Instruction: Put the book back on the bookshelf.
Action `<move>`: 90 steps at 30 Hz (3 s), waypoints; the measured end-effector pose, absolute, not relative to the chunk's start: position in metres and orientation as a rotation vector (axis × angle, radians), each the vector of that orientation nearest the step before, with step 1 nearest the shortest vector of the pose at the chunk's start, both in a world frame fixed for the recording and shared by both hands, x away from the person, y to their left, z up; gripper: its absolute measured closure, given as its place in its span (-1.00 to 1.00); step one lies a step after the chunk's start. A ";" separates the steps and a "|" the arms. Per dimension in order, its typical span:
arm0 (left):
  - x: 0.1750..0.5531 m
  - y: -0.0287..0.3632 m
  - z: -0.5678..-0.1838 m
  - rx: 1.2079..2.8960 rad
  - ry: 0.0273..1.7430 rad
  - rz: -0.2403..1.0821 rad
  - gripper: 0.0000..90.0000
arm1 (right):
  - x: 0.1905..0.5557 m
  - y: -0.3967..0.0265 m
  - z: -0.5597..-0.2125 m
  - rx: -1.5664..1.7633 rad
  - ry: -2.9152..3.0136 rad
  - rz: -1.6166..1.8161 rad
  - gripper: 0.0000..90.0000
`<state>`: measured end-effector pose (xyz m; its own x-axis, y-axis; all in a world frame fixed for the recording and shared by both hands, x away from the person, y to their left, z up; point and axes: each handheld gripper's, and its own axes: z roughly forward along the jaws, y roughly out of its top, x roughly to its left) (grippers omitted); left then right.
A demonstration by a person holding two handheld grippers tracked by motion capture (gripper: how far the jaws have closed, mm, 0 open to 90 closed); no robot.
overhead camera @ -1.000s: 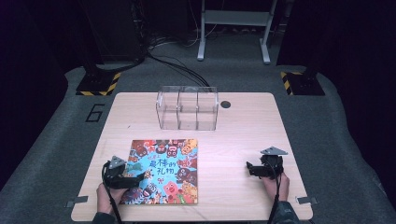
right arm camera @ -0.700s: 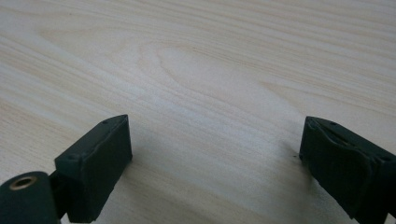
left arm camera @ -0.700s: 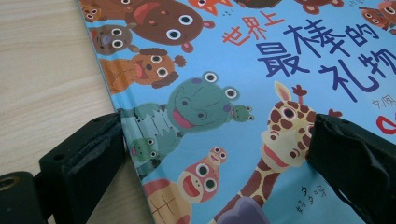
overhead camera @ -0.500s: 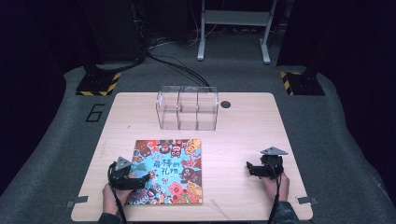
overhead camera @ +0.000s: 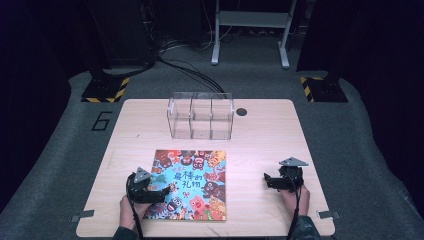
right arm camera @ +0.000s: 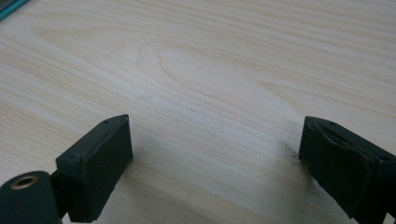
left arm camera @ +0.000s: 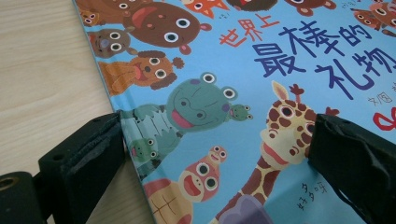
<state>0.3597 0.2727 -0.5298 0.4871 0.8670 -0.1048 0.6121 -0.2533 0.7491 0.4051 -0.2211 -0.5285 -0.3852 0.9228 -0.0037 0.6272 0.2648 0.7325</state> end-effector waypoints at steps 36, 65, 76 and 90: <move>0.363 0.208 -0.525 1.958 1.229 0.472 -1.00 | 0.405 -0.224 -0.527 1.411 2.114 0.951 -0.74; 0.385 0.262 -0.531 2.026 1.301 0.560 -1.00 | 0.432 -0.133 -0.494 1.398 2.597 0.826 -0.39; 0.384 0.270 -0.532 1.989 1.357 0.597 -1.00 | 0.436 -0.126 -0.497 1.395 2.624 0.803 -0.28; 0.386 0.272 -0.532 1.987 1.366 0.590 -1.00 | 0.436 -0.129 -0.497 1.413 2.619 0.815 -0.22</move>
